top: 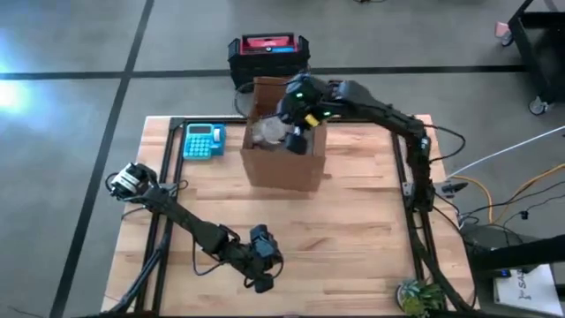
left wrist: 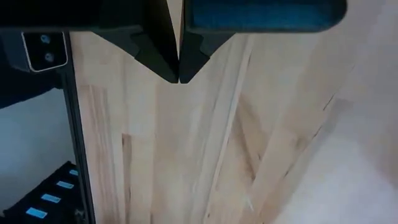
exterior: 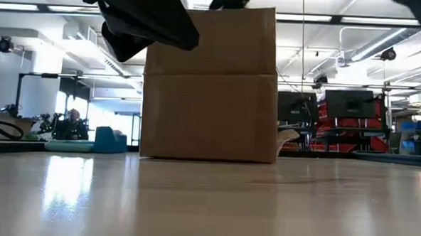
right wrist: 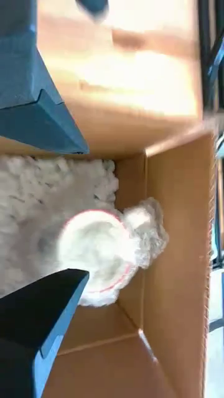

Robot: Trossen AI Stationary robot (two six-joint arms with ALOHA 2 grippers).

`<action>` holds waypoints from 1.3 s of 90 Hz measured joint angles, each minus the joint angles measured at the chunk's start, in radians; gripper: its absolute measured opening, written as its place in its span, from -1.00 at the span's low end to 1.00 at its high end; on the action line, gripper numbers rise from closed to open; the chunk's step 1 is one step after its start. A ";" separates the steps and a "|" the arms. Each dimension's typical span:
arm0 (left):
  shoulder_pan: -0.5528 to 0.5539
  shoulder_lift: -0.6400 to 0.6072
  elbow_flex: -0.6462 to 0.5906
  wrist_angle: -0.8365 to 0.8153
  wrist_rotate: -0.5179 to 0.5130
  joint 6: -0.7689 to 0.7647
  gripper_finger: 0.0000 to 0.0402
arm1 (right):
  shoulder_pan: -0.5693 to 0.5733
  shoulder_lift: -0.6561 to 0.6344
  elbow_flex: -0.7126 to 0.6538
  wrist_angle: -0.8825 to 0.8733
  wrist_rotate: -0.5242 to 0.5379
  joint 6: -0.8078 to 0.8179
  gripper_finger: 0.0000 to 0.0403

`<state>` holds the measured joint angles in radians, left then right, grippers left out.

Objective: Wrap mug
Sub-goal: Return to Home Position

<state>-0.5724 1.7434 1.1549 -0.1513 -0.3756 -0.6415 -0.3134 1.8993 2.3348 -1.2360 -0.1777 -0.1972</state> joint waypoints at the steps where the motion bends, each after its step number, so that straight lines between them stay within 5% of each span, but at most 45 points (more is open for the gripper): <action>1: 0.000 -0.001 0.000 0.000 0.000 0.005 -1.00 | 0.002 -0.009 -0.002 -0.009 -0.003 -0.003 0.44; 18: 0.020 -0.086 0.000 -0.034 -0.002 0.118 -1.00 | 0.043 -0.168 -0.097 -0.070 -0.007 0.030 0.29; 37: 0.041 -0.280 -0.114 -0.068 -0.079 0.225 -1.00 | 0.092 -0.408 -0.427 0.013 -0.010 0.048 0.11; 49: 0.106 -0.447 -0.288 0.027 -0.072 0.233 -1.00 | 0.115 -0.569 -0.709 0.222 -0.009 0.072 0.02; 62: 0.236 -0.606 -0.509 0.226 0.070 0.262 -1.00 | 0.121 -0.736 -0.985 0.474 -0.040 0.114 -0.06; 78: 0.338 -0.793 -0.720 0.337 0.076 0.278 -1.00 | 0.124 -0.895 -1.296 0.730 -0.108 0.187 -0.17; 100: 0.341 -0.995 -0.843 0.402 -0.004 0.290 -1.00 | 0.123 -1.035 -1.597 1.015 -0.109 0.260 -0.43; 117: 0.341 -1.030 -0.878 0.404 -0.026 0.310 -1.00 | 0.123 -1.056 -1.728 1.140 -0.115 0.287 -0.72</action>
<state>-0.2317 0.7138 0.2765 0.2526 -0.4014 -0.3317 -0.1905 0.8431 0.6070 -0.0959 -0.2931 0.0902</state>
